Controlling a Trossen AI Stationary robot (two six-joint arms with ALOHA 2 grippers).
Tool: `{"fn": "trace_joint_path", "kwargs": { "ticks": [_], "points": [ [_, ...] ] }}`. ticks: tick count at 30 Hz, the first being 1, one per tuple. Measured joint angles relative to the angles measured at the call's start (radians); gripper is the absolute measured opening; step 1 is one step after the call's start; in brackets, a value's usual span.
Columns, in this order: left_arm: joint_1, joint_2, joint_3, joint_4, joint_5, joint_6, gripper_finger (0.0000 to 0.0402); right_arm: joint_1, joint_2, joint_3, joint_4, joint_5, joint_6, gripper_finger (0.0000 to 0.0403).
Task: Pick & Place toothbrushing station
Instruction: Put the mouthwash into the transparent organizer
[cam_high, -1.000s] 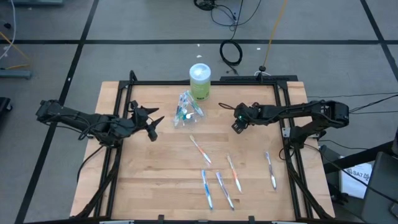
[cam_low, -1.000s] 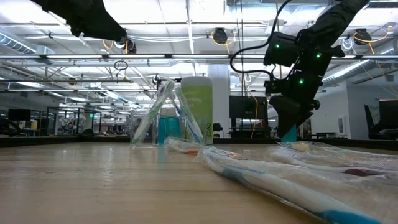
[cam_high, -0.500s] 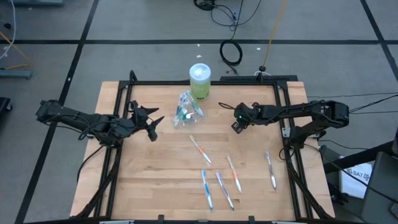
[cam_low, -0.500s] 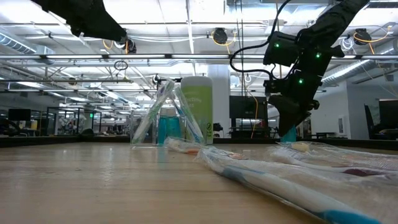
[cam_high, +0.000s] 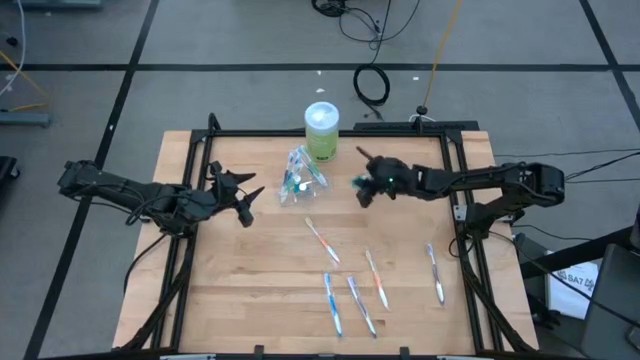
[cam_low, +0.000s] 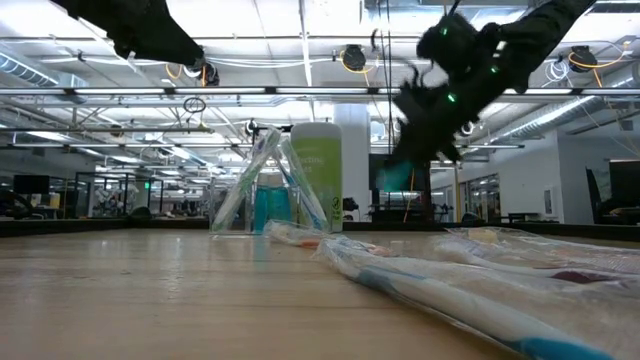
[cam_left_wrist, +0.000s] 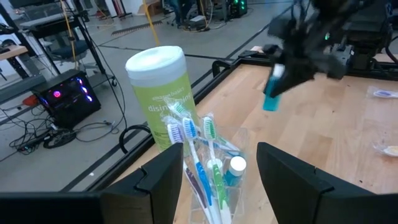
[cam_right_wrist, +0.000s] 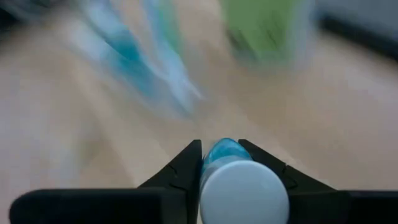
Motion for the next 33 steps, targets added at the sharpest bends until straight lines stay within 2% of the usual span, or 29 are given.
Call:
{"fn": "trace_joint_path", "kwargs": {
  "ticks": [3, 5, 7, 11, 14, 17, 26, 33],
  "points": [
    [0.002, 0.0, 0.0, 0.003, 0.012, 0.001, 0.0212, 0.023, 0.001, -0.002, 0.286, -0.055, -0.036, 0.0085],
    [0.004, 0.0, 0.0, 0.006, 0.016, 0.006, 0.0212, 0.045, 0.001, 0.006, 0.463, -0.055, -0.055, 0.0085],
    [0.008, 0.0, 0.0, 0.009, 0.016, 0.007, 0.0212, 0.071, 0.009, 0.045, 0.519, -0.053, -0.091, 0.0085],
    [0.021, 0.0, 0.0, 0.033, 0.019, 0.014, 0.0212, 0.126, 0.018, 0.179, 0.333, -0.037, -0.19, 0.0085],
    [0.03, 0.0, 0.0, 0.065, 0.019, 0.038, 0.0212, 0.154, 0.07, 0.317, 0.143, 0.041, -0.236, 0.0085],
    [0.033, 0.0, 0.0, 0.103, 0.021, 0.072, 0.0212, 0.148, 0.142, 0.421, -0.028, 0.055, -0.245, 0.0085],
    [0.04, 0.0, 0.0, 0.169, 0.023, 0.151, 0.0212, 0.117, 0.386, 0.576, -0.029, 0.001, -0.324, 0.0084],
    [0.04, 0.0, 0.0, 0.18, 0.028, 0.194, 0.0212, 0.07, 0.487, 0.575, 0.023, 0.005, -0.311, 0.0084]
  ]
}}
